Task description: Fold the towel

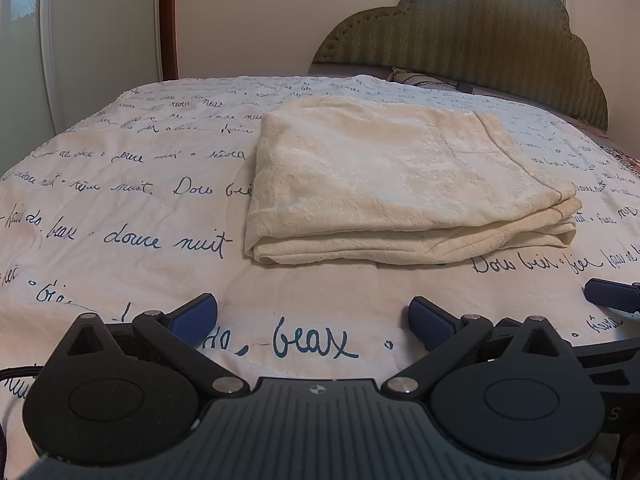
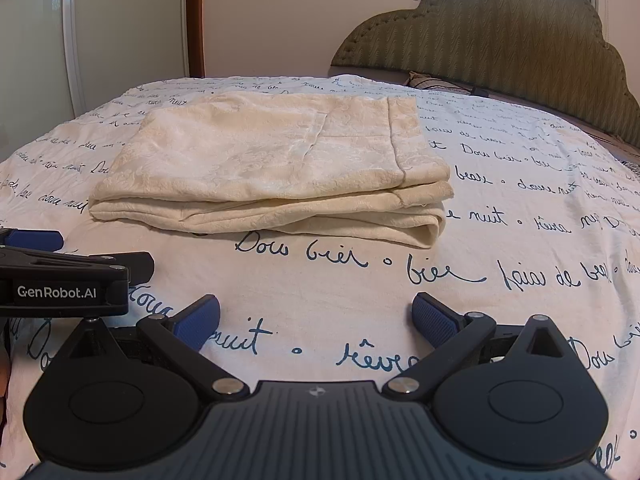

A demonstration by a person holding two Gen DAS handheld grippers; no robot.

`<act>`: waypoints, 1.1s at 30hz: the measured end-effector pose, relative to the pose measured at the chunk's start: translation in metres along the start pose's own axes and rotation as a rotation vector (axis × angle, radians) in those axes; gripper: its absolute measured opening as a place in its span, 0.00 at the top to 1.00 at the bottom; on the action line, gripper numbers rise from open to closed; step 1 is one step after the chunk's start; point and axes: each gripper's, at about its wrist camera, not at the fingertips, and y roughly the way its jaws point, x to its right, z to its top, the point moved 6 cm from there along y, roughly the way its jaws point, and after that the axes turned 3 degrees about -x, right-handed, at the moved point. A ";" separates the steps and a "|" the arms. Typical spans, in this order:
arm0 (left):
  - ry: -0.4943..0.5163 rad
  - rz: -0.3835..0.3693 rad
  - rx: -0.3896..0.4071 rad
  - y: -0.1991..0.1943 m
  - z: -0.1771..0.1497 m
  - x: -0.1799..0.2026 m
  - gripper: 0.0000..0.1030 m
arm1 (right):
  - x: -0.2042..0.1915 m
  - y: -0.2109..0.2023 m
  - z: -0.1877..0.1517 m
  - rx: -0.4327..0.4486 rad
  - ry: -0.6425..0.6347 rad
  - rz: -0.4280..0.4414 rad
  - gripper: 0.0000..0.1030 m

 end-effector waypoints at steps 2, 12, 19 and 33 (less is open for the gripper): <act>0.000 -0.001 -0.002 0.000 0.000 0.000 0.00 | 0.000 0.000 0.000 0.000 0.000 -0.001 0.00; -0.012 -0.008 -0.005 0.001 0.000 -0.001 0.00 | -0.002 0.003 0.004 -0.039 -0.001 -0.004 0.00; -0.003 -0.005 -0.007 0.002 0.000 0.000 0.00 | -0.010 0.005 0.004 0.000 -0.036 -0.043 0.00; -0.017 -0.019 -0.003 0.001 0.000 -0.002 0.00 | -0.005 0.004 0.003 -0.004 0.000 -0.018 0.00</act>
